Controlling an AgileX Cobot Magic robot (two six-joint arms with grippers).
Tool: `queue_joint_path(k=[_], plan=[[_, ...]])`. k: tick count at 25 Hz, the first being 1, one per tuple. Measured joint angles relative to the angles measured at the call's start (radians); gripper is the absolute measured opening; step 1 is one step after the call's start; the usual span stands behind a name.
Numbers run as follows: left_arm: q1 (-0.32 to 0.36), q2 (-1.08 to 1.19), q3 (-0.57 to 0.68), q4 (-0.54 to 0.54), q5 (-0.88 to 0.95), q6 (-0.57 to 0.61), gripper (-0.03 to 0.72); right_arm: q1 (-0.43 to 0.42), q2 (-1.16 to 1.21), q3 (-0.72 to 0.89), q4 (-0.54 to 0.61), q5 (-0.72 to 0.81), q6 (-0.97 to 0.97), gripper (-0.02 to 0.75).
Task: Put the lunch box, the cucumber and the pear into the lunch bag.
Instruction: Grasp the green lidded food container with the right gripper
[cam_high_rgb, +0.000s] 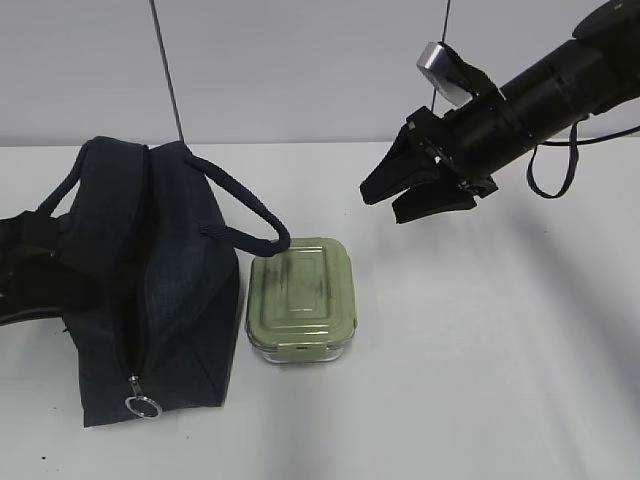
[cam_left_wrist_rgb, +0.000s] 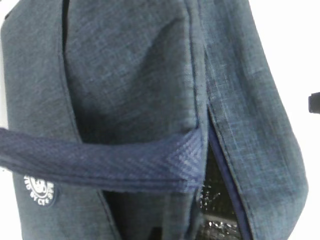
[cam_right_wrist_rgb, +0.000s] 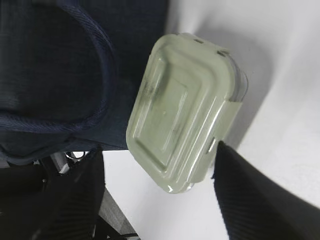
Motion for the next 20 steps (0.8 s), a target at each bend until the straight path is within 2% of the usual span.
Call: queue_joint_path(k=[7, 13, 20], plan=[[0.0, 0.0, 0.0, -0.002, -0.006, 0.0, -0.015, 0.0, 0.0, 0.0, -0.01, 0.0, -0.021, 0.53], [0.0, 0.0, 0.0, -0.002, -0.007, 0.0, -0.015, 0.004, 0.042, 0.0, -0.017, -0.002, -0.025, 0.618], [0.0, 0.0, 0.0, -0.02, -0.007, 0.0, -0.015, 0.004, 0.158, 0.0, 0.001, -0.022, -0.032, 0.638]])
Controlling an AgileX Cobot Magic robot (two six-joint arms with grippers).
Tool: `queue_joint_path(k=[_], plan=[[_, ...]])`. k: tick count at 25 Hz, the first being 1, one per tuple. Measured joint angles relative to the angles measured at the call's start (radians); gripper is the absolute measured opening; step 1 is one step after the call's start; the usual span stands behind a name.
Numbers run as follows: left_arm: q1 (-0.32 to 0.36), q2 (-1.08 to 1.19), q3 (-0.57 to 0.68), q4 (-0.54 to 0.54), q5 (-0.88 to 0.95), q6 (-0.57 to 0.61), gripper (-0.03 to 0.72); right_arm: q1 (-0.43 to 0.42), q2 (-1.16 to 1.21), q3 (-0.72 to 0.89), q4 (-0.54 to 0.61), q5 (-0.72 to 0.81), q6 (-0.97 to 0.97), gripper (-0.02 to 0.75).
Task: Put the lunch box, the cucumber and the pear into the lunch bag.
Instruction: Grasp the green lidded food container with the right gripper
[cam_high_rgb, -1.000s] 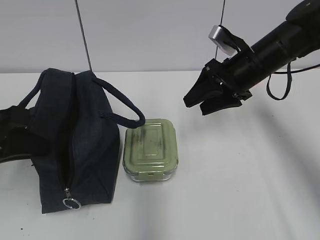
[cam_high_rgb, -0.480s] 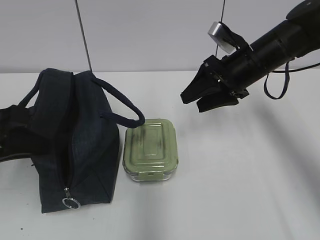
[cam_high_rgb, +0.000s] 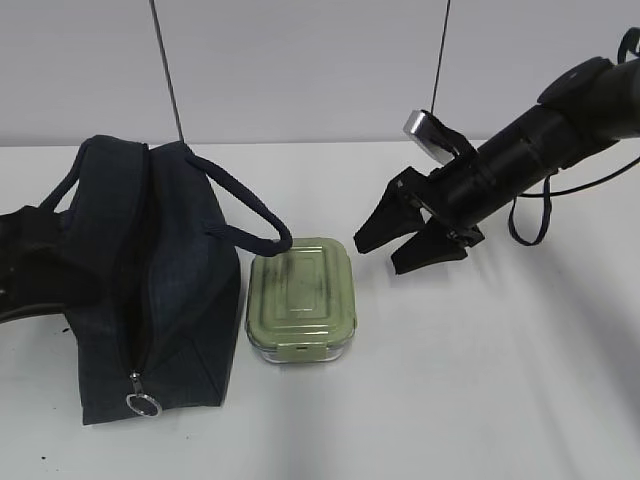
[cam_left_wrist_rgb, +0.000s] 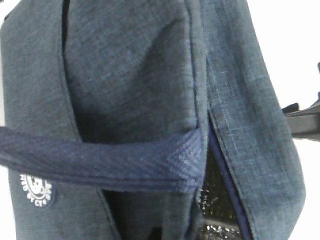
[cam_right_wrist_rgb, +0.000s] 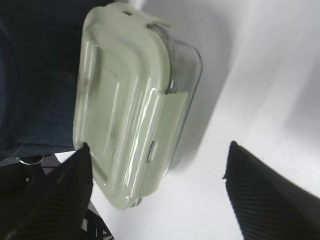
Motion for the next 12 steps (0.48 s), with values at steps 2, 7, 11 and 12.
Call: queue_joint_path(k=[2, 7, 11, 12], plan=[[0.0, 0.0, 0.0, -0.006, -0.002, 0.0, -0.015, 0.0, 0.03, 0.0, 0.024, 0.0, -0.008, 0.638], [0.0, 0.0, 0.0, -0.012, -0.003, 0.0, -0.015, 0.0, 0.078, 0.0, 0.08, 0.0, -0.034, 0.638], [0.0, 0.0, 0.0, -0.013, -0.003, 0.0, -0.015, 0.008, 0.107, 0.0, 0.099, 0.0, -0.052, 0.627], [0.0, 0.0, 0.0, -0.013, -0.003, 0.0, -0.015, 0.015, 0.114, 0.0, 0.099, 0.0, -0.068, 0.621]])
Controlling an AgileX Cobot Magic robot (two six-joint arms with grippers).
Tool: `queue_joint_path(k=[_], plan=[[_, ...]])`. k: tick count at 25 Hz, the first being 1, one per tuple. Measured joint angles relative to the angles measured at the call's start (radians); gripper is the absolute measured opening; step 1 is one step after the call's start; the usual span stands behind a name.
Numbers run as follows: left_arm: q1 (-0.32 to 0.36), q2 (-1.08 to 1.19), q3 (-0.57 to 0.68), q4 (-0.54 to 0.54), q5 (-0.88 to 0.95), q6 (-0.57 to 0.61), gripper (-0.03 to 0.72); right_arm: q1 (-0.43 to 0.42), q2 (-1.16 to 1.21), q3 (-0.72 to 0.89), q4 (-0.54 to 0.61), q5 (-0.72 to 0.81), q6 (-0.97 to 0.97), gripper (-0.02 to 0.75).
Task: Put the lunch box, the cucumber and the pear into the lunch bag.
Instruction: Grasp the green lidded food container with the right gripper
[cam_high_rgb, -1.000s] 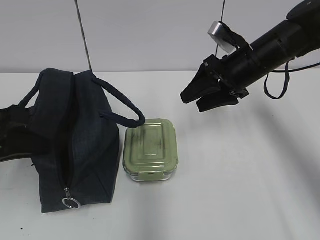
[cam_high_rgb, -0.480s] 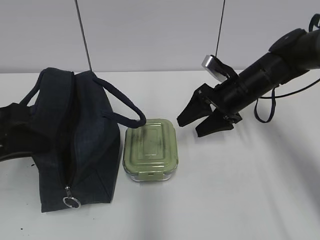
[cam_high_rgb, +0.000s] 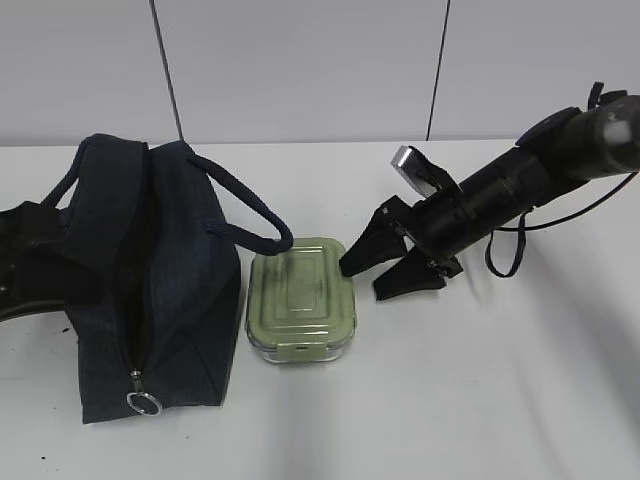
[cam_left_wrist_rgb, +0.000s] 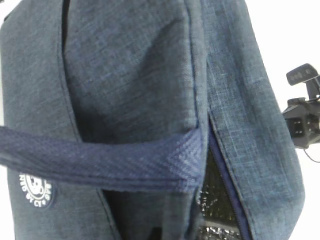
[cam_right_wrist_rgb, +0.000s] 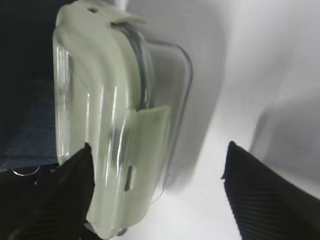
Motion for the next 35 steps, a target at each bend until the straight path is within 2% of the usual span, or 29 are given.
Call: queue_joint_path(k=[9, 17, 26, 30, 35], plan=[[0.0, 0.0, 0.0, -0.001, -0.001, 0.0, -0.015, 0.087, 0.002, 0.0, -0.004, -0.064, -0.036, 0.598], [0.0, 0.0, 0.0, -0.001, -0.002, 0.0, -0.015, 0.087, 0.004, 0.0, 0.028, -0.105, -0.038, 0.591], [0.0, 0.0, 0.0, -0.001, -0.002, 0.0, -0.015, 0.087, 0.005, 0.0, 0.046, -0.103, -0.038, 0.482], [0.0, 0.0, 0.0, -0.001, -0.002, 0.0, -0.015, 0.087, 0.005, 0.0, 0.06, -0.102, -0.033, 0.408], [0.0, 0.0, 0.0, -0.001, -0.002, 0.0, -0.015, 0.087, 0.005, 0.0, 0.065, -0.095, -0.031, 0.377]])
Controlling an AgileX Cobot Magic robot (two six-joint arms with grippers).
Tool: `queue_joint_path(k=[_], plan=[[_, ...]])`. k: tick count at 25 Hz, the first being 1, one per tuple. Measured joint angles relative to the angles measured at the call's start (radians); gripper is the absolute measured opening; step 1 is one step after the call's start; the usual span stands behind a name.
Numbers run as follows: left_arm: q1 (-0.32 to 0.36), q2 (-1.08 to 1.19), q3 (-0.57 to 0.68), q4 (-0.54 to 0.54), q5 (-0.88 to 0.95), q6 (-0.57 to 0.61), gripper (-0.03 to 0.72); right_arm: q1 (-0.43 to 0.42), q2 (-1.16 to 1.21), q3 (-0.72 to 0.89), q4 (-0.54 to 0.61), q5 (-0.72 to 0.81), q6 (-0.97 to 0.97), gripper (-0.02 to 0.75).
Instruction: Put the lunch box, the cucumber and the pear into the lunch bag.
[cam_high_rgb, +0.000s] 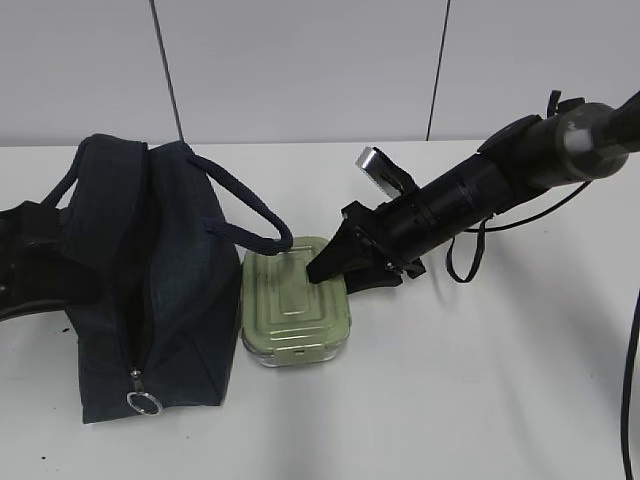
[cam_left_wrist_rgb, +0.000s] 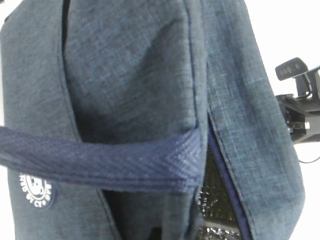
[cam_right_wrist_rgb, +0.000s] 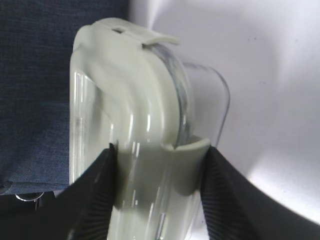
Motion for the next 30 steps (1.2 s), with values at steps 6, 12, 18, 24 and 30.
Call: queue_joint_path(k=[6, 12, 18, 24, 30], plan=[[0.0, 0.0, 0.0, 0.0, 0.0, 0.0, -0.015, -0.002, 0.002, 0.0, -0.002, 0.022, -0.003, 0.373], [0.0, 0.0, 0.0, 0.0, -0.001, 0.0, -0.015, -0.039, 0.002, 0.0, -0.013, 0.072, -0.032, 0.371], [0.0, 0.0, 0.0, 0.0, -0.001, 0.0, -0.015, -0.079, 0.008, -0.062, -0.037, 0.079, -0.043, 0.368], [0.0, 0.0, 0.0, 0.0, -0.001, 0.0, -0.015, -0.101, 0.017, -0.119, -0.054, 0.072, -0.024, 0.365], [0.0, 0.0, 0.0, 0.0, -0.001, 0.0, -0.015, -0.101, 0.017, -0.161, -0.059, 0.072, -0.002, 0.365]])
